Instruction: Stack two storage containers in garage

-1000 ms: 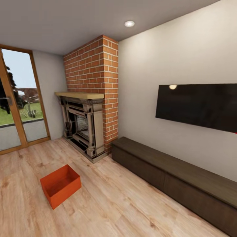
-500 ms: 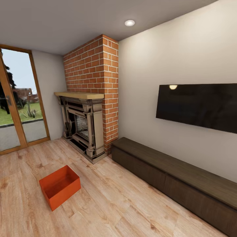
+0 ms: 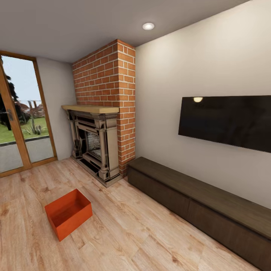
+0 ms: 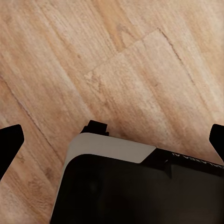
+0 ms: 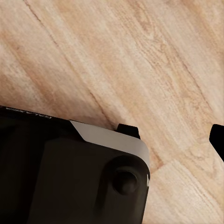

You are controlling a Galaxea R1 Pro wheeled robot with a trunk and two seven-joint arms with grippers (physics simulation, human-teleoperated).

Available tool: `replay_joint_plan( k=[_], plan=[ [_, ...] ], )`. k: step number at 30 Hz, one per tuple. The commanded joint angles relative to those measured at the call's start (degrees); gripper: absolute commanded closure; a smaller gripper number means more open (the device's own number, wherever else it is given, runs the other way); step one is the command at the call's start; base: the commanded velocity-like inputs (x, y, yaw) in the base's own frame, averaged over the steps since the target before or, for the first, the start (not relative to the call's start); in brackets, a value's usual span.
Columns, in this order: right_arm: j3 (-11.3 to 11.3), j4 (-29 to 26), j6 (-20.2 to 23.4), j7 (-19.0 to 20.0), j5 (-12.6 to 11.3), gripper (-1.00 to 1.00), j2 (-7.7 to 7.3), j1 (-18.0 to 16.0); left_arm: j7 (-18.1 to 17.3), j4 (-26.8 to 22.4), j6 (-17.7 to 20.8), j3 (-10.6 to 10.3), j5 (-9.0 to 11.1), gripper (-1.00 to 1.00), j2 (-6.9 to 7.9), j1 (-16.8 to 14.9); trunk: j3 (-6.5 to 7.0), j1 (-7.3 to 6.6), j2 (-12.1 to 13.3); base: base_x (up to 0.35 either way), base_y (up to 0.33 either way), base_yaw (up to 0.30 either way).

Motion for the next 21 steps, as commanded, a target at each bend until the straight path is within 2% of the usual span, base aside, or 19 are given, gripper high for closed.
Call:
replay_joint_plan(
  k=[1, 16, 21],
  plan=[
    [0.4, 0.2, -0.3, -0.2, -0.2, -1.0, 0.03, -0.1, 0.2, 0.0, -0.2, -0.4, 0.4, -1.0, -0.01, 0.0, -0.08, 0.0, -0.1, 0.0, 0.0, 0.0],
    [0.4, 0.2, -0.3, -0.2, -0.2, -1.0, 0.03, -0.1, 0.2, 0.0, -0.2, -0.4, 0.3, -1.0, -0.14, 0.0, -0.08, 0.0, -0.1, 0.0, 0.0, 0.0],
    [0.4, 0.2, -0.3, -0.2, -0.2, -1.0, 0.03, -0.1, 0.2, 0.0, -0.2, -0.4, 0.4, -1.0, -0.01, 0.0, -0.08, 0.0, -0.1, 0.14, 0.0, 0.0]
  ],
)
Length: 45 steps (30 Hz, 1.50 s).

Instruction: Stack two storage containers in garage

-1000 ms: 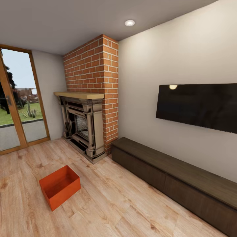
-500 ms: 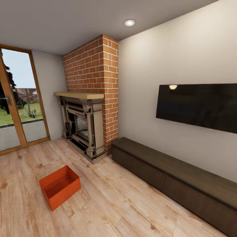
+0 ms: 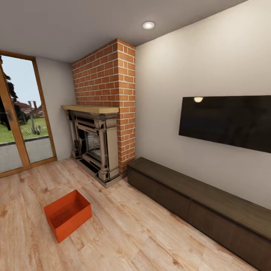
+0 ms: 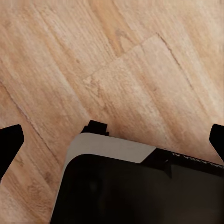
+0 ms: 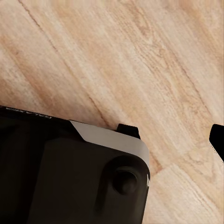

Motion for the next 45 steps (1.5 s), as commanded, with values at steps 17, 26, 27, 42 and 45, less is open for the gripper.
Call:
replay_joint_plan(
  k=[17, 26, 27, 42, 45],
  plan=[
    [-0.2, 0.1, -0.3, 0.0, -0.3, -1.0, 0.52, -0.1, 0.2, 0.1, -0.1, -0.3, 0.5, -1.0, 0.08, 0.0, -0.08, 0.03, 0.0, 0.308, 0.0, 0.0],
    [0.3, 0.1, -0.5, -0.1, -0.1, -1.0, 0.03, -0.1, 0.2, 0.1, -0.1, -0.3, 0.5, -1.0, 0.09, 0.0, -0.08, 0.03, 0.0, 0.321, 0.0, 0.135],
    [0.3, 0.1, -0.5, -0.1, -0.1, -1.0, 0.03, -0.1, 0.2, 0.1, -0.1, -0.3, 0.5, -1.0, 0.09, 0.0, -0.08, 0.03, 0.0, 0.321, 0.0, 0.258],
    [0.4, 0.1, -0.1, -0.6, -0.1, -1.0, 0.03, -0.1, 0.2, 0.1, 0.3, -0.3, 0.5, -1.0, 0.09, 0.0, -0.08, 0.03, 0.0, 0.321, 0.0, 0.278],
    [0.4, 0.1, -0.1, -0.6, -0.1, -1.0, 0.06, -0.1, 0.2, 0.1, 0.3, -0.3, 0.5, -1.0, 0.09, 0.0, -0.08, 0.03, 0.0, 0.322, 0.0, 0.281]
  ],
)
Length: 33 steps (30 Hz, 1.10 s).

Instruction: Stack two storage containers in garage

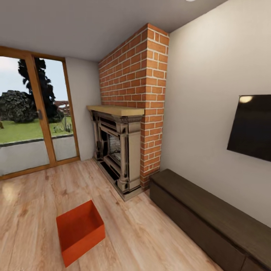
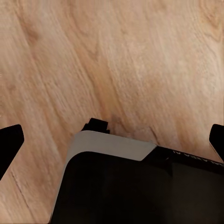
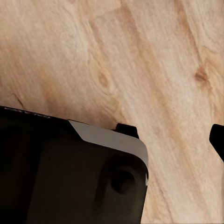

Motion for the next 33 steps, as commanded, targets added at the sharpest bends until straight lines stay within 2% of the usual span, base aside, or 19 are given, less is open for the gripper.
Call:
replay_joint_plan(
  k=[1, 20, 33],
  plan=[
    [0.4, 0.2, -0.3, -0.2, -0.2, -1.0, 0.05, -0.1, 0.2, 0.1, -0.2, -0.3, 0.4, -1.0, -0.02, -0.1, -0.08, 0.04, 0.0, 0.322, 0.0, 0.281],
    [0.4, 0.1, -0.3, -0.3, -0.3, -1.0, 0.09, -0.1, 0.2, 0.1, -0.2, -0.3, 0.4, -1.0, -0.02, -0.1, -0.08, 0.04, 0.0, 0.322, 0.0, 0.283],
    [0.5, 0.2, -0.6, -0.2, -0.1, -1.0, -0.15, -0.1, 0.2, 0.1, -0.2, -0.3, 0.4, -1.0, -0.02, -0.1, -0.08, 0.04, 0.0, 0.322, 0.0, 0.055]
  ],
)
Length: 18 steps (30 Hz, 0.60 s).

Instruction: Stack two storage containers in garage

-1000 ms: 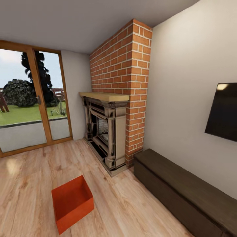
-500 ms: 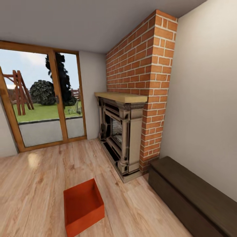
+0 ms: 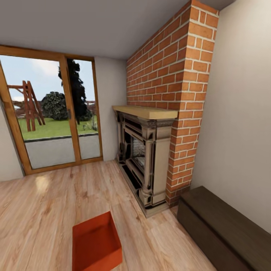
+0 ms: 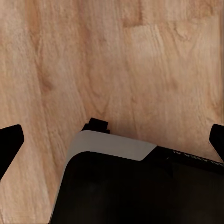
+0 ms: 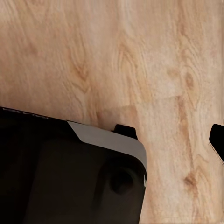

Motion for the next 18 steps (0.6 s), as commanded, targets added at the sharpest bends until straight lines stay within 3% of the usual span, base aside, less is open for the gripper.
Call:
replay_joint_plan(
  k=[1, 12, 18],
  plan=[
    [0.5, 0.2, -0.3, -0.2, -0.2, -1.0, 0.05, -0.1, 0.2, 0.0, -0.2, -0.3, 0.4, -1.0, -0.02, 0.0, -0.08, 0.04, 0.0, 0.322, 0.0, 0.002],
    [0.4, 0.2, -0.5, -0.2, 0.1, -1.0, 0.1, -0.1, 0.2, 0.0, -0.3, -0.4, 0.4, -1.0, -0.05, 0.0, -0.08, 0.04, 0.0, 0.32, -0.012, 0.015],
    [0.5, 0.2, -0.2, -0.2, -0.3, -1.0, 0.12, -0.1, 0.2, -0.1, -0.8, -0.4, 0.3, -1.0, -0.24, 0.0, -0.08, 0.04, 0.0, 0.097, -0.041, 0.24]
  ],
)
